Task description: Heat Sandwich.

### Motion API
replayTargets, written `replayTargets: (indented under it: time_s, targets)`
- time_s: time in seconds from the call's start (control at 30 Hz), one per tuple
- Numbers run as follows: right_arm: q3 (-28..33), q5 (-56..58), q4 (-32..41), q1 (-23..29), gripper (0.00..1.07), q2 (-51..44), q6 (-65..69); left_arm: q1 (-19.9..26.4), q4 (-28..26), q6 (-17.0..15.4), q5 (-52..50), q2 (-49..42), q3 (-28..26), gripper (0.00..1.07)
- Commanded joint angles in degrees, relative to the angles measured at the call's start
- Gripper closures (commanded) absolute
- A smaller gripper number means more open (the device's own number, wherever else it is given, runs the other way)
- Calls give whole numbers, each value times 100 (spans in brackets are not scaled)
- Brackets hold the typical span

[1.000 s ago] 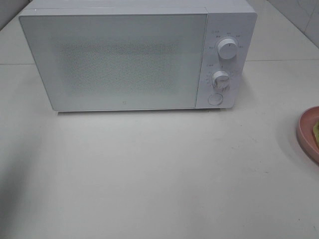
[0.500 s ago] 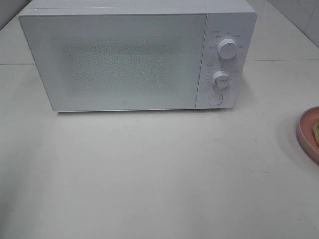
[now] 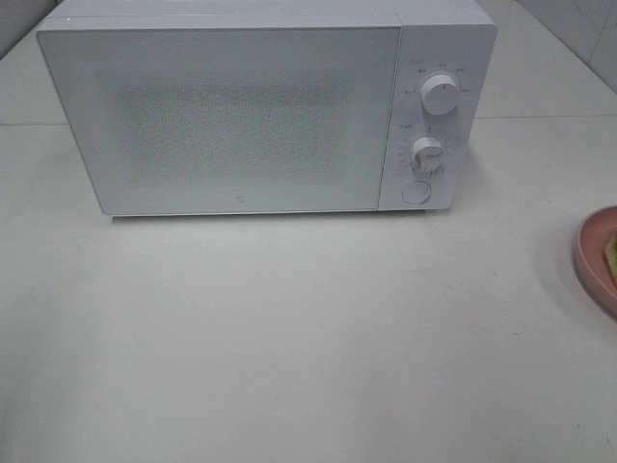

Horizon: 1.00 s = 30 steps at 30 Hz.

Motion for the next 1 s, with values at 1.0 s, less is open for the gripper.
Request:
replayTargets:
  time_s: [1.0]
  targets:
    - [0,-34,-11,17,31,-149,-57,206,-57,11,-86,-1833,17,5]
